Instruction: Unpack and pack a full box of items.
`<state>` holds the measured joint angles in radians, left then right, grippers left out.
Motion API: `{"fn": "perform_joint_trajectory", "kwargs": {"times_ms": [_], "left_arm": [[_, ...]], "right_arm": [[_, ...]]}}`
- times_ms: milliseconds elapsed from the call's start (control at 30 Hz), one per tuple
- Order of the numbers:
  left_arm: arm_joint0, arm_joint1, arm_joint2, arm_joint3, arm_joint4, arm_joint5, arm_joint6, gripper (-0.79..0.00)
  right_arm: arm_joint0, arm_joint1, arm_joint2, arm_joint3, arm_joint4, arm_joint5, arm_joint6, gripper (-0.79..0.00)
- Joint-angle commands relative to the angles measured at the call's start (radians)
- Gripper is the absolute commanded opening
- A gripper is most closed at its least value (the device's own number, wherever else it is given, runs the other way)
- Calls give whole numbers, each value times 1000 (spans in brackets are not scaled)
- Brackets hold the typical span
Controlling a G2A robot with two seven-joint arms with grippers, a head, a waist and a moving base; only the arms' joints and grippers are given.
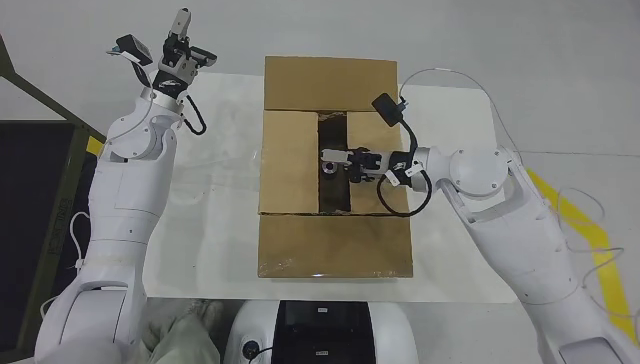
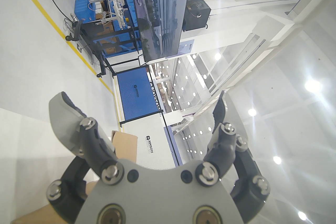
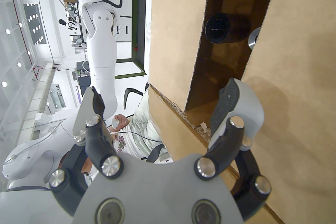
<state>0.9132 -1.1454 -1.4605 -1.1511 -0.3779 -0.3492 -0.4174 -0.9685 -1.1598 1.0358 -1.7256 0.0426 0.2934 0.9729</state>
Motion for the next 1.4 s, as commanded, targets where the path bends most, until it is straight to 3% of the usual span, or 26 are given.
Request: {"fn": "perform_joint_trajectory", "kwargs": {"times_ms": [0,133,467,733,967,1067,1367], "left_arm": [[0,0,0,0,0,0,0,0],[27,6,-15,-51,-8,-2,-72,0],[72,51,-135,-53,-52,-58,-469,0],[57,80,-192,-18,-142,-91,-802,0],[18,93,-181,41,-109,-160,-894,0],[16,98,-154,41,-34,-195,-859,0],[16,98,-154,41,-34,-195,-859,0]], "right_arm": [[0,0,0,0,0,0,0,0],[-21,-1,-3,0,12,-3,-29,0],[-30,-13,-55,-4,60,-12,-68,0],[-35,-22,-76,24,104,2,-106,0],[-19,-34,-120,75,126,-17,-100,0],[-9,-40,-134,99,144,-31,-87,0],[27,-59,-179,161,185,-76,-75,0]]}}
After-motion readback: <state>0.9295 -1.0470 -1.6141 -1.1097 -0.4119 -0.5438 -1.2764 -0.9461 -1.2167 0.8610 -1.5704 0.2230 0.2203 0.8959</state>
